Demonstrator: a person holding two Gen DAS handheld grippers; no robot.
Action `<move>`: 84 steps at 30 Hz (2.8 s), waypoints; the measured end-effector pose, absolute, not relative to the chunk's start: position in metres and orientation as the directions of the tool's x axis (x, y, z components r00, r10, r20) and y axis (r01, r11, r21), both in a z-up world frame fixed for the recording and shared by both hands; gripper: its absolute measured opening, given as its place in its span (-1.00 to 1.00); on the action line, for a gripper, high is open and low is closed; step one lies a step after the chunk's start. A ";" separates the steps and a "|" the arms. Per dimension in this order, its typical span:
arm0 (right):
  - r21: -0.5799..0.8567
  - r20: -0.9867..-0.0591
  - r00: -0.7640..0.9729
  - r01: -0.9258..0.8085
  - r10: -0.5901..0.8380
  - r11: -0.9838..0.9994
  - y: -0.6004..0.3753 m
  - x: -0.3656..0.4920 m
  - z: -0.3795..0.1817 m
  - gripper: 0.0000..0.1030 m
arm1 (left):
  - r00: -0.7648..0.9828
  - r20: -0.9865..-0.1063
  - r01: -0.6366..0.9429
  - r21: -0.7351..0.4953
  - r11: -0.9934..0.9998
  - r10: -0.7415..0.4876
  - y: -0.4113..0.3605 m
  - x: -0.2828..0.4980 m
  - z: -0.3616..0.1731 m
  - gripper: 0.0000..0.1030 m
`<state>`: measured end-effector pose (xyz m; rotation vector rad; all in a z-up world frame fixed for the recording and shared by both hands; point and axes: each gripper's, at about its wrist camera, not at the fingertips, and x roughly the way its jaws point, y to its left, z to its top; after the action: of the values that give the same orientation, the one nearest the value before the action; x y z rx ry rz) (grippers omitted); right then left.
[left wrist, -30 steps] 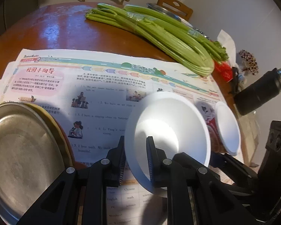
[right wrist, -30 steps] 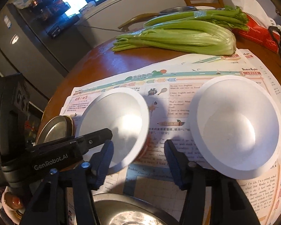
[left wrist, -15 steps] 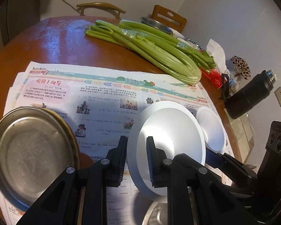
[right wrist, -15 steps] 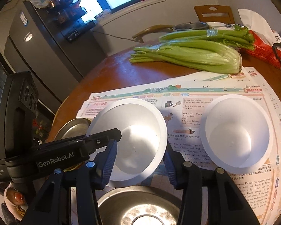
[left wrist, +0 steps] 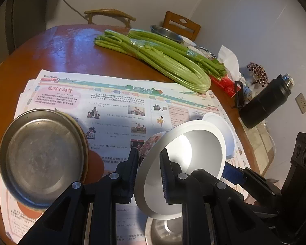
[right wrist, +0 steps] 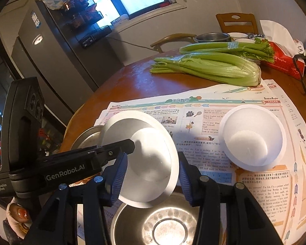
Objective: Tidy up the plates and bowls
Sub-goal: 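Lift the white bowl with the left tool toward the steel bowl, then lower the white bowl with the left tool into the steel bowl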
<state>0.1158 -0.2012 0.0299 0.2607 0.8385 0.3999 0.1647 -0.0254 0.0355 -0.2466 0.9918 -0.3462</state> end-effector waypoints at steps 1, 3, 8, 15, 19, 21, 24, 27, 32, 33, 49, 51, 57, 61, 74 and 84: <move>0.377 -0.665 0.602 -0.241 0.443 0.894 -0.201 0.114 0.031 -0.04 | 0.502 -0.771 0.172 -0.356 0.918 -0.393 -0.026 0.162 0.037 -0.61; 0.378 -0.662 0.603 -0.244 0.445 0.893 -0.202 0.109 0.033 -0.04 | 0.508 -0.767 0.178 -0.352 0.919 -0.392 -0.027 0.157 0.041 -0.61; 0.371 -0.649 0.618 -0.251 0.443 0.894 -0.205 0.094 0.041 -0.04 | 0.518 -0.758 0.192 -0.347 0.918 -0.395 -0.030 0.144 0.050 -0.61; 0.355 -0.644 0.635 -0.246 0.427 0.902 -0.212 0.068 0.048 -0.04 | 0.522 -0.750 0.216 -0.345 0.913 -0.407 -0.041 0.119 0.059 -0.56; 0.348 -0.641 0.643 -0.242 0.419 0.906 -0.218 0.051 0.051 -0.04 | 0.513 -0.749 0.235 -0.347 0.908 -0.419 -0.048 0.105 0.061 -0.56; 0.348 -0.640 0.645 -0.241 0.417 0.906 -0.222 0.042 0.052 -0.04 | 0.512 -0.749 0.241 -0.344 0.907 -0.420 -0.052 0.098 0.061 -0.56; 0.346 -0.642 0.644 -0.241 0.416 0.907 -0.226 0.033 0.051 -0.04 | 0.504 -0.753 0.253 -0.341 0.905 -0.424 -0.058 0.090 0.060 -0.56; 0.343 -0.648 0.640 -0.238 0.413 0.909 -0.230 0.026 0.049 -0.04 | 0.496 -0.755 0.259 -0.343 0.903 -0.429 -0.062 0.083 0.058 -0.56; 0.341 -0.654 0.636 -0.234 0.409 0.910 -0.238 0.015 0.045 -0.04 | 0.472 -0.769 0.263 -0.344 0.902 -0.431 -0.069 0.077 0.047 -0.55; 0.345 -0.653 0.636 -0.234 0.411 0.909 -0.239 0.014 0.044 -0.04 | 0.469 -0.772 0.262 -0.342 0.902 -0.429 -0.070 0.076 0.046 -0.55; 0.341 -0.682 0.603 -0.239 0.414 0.909 -0.239 0.012 0.026 -0.04 | 0.434 -0.799 0.247 -0.338 0.908 -0.416 -0.071 0.077 0.024 -0.55; 0.343 -0.684 0.600 -0.237 0.415 0.909 -0.239 0.013 0.024 -0.04 | 0.431 -0.802 0.246 -0.337 0.909 -0.414 -0.072 0.077 0.021 -0.55; 0.347 -0.686 0.596 -0.235 0.417 0.908 -0.240 0.014 0.019 -0.04 | 0.425 -0.806 0.245 -0.336 0.910 -0.412 -0.072 0.079 0.017 -0.55; 0.348 -0.692 0.589 -0.234 0.417 0.908 -0.240 0.018 0.016 -0.04 | 0.422 -0.808 0.241 -0.337 0.910 -0.411 -0.072 0.082 0.013 -0.55; 0.355 -0.708 0.565 -0.234 0.424 0.905 -0.238 0.031 0.000 -0.04 | 0.415 -0.816 0.224 -0.337 0.915 -0.402 -0.070 0.092 -0.004 -0.55; 0.359 -0.716 0.555 -0.228 0.423 0.905 -0.239 0.037 -0.007 -0.04 | 0.406 -0.824 0.219 -0.334 0.917 -0.397 -0.069 0.096 -0.013 -0.53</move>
<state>0.0367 -0.2390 -0.0072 0.2358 0.9045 0.3885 0.0962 -0.0692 -0.0128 -0.1835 1.0869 -0.3909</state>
